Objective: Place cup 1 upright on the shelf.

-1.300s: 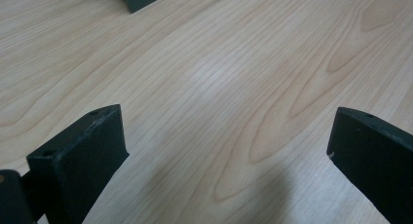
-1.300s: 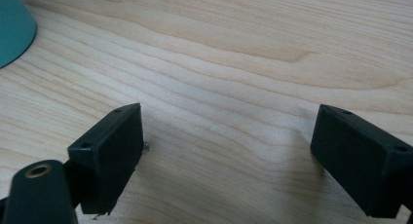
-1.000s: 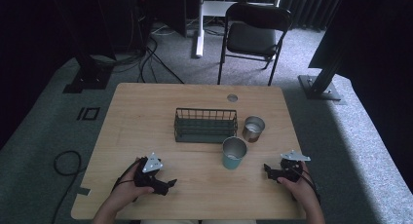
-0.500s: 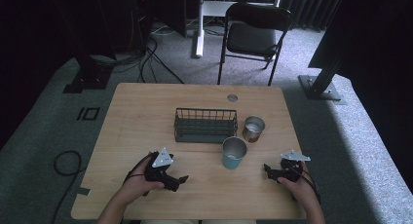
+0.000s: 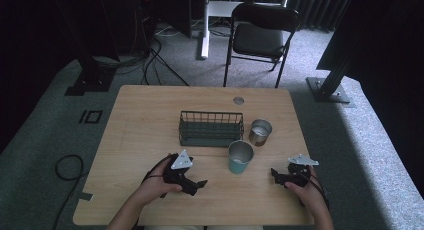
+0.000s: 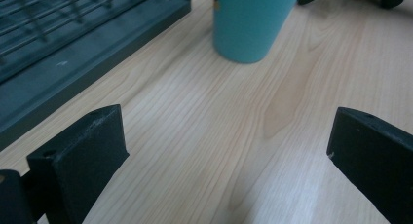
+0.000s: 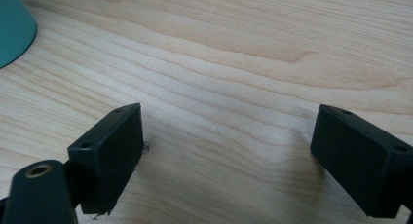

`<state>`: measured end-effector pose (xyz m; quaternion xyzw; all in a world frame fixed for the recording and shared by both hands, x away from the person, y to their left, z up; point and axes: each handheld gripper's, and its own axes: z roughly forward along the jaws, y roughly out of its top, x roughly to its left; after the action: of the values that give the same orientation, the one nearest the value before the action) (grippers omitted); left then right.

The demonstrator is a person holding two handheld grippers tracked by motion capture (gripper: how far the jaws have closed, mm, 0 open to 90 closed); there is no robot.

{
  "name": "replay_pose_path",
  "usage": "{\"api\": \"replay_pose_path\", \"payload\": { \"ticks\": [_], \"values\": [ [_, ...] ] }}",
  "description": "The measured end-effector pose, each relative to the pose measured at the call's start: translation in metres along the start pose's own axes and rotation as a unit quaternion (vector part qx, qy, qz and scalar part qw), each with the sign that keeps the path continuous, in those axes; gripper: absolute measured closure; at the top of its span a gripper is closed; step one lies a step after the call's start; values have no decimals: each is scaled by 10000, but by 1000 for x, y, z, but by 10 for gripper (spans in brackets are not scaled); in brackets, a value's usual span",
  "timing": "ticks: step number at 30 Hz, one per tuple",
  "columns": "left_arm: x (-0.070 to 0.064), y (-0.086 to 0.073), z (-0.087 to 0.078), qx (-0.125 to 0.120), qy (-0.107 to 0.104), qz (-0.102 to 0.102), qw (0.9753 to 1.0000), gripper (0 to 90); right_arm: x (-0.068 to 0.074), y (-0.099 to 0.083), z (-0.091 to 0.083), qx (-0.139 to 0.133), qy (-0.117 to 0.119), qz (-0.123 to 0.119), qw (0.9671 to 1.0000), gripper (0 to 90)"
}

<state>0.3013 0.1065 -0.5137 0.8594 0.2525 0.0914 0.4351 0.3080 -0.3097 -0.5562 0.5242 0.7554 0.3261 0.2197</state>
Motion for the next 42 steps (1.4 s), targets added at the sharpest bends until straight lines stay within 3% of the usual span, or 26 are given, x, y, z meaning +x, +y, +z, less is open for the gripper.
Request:
{"api": "replay_pose_path", "payload": {
  "ticks": [11,14,24,31,42],
  "values": [
    [-2,21,18,-138,-174,-35,9997,14,0,0,0,0,-1,-3,10000,117],
    [-4,26,26,-103,-228,98,9996,14,0,0,0,0,0,-3,10000,116],
    [-7,39,42,-122,-283,218,9993,14,0,0,0,-1,0,-3,10000,117],
    [-6,47,49,-276,-278,179,9991,14,0,0,0,-1,0,-2,10000,117],
    [-12,60,64,-381,-448,308,9978,14,0,0,0,-3,0,-3,10000,117]
  ]
}}
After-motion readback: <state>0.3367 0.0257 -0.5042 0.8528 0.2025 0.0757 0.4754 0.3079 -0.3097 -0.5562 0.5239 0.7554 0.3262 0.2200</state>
